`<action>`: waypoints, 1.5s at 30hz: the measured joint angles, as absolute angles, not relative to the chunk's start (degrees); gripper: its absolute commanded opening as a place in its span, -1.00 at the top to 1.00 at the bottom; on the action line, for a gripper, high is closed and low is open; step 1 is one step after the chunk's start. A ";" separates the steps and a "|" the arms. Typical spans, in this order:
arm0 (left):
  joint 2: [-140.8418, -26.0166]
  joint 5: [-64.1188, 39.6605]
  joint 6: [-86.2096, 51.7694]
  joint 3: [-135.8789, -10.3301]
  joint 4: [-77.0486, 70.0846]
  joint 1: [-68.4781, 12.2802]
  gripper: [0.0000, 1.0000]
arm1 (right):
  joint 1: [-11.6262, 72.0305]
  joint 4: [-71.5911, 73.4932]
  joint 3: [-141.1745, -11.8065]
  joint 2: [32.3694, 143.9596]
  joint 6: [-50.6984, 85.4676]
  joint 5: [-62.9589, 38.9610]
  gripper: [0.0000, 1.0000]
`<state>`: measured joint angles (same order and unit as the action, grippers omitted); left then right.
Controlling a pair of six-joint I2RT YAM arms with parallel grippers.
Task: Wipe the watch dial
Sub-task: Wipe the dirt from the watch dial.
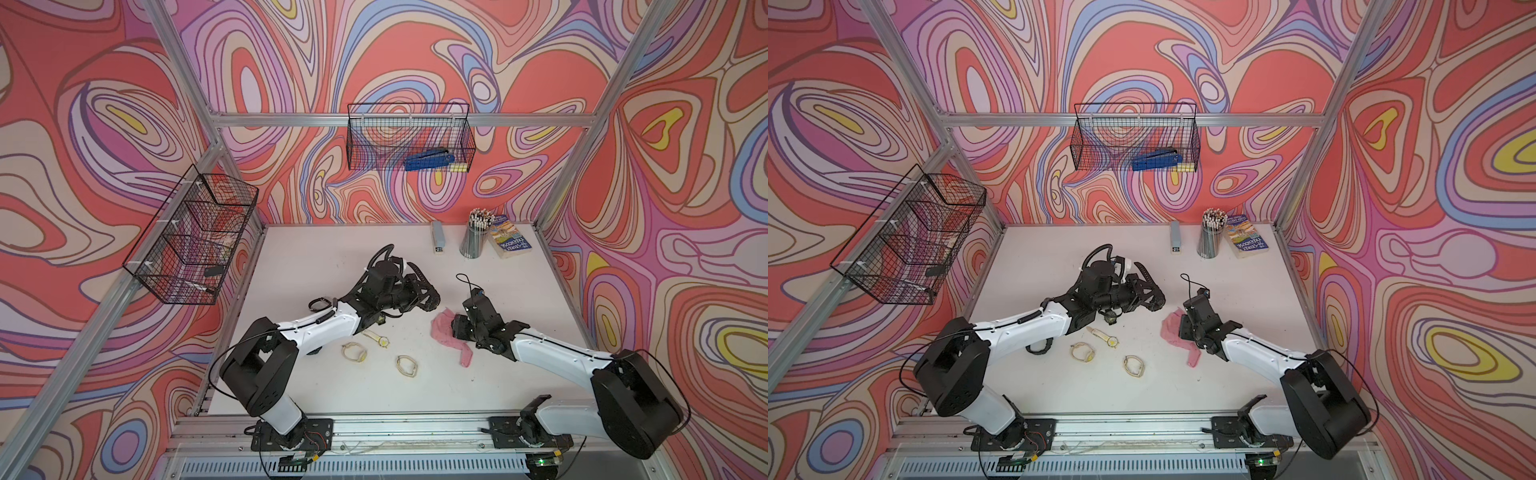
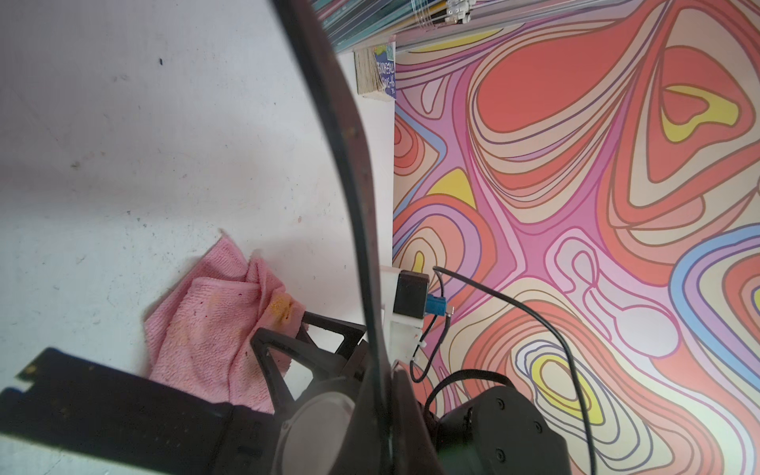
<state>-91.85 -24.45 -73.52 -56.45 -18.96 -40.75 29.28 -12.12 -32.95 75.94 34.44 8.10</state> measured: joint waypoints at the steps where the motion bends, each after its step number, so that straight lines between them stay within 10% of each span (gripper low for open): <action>1: -91.77 -24.45 -73.52 -56.27 -18.94 -40.66 1.00 | 29.28 -12.53 -33.15 76.47 34.76 8.36 -0.32; 6: -90.85 -24.45 -73.52 -55.72 -18.85 -40.40 1.00 | 29.26 -14.04 -34.72 79.90 35.38 9.50 -0.21; 17: -90.78 -24.56 -73.67 -55.70 -18.94 -40.38 1.00 | 28.91 -12.19 -34.57 78.26 32.42 5.96 1.00; 29: -90.80 -25.69 -74.87 -55.70 -20.73 -40.47 1.00 | 28.91 2.63 -22.59 48.69 20.58 -6.37 1.00; 45: -92.79 -23.92 -75.70 -56.14 -24.03 -42.02 1.00 | 29.04 12.62 -25.93 57.12 18.37 -17.61 1.00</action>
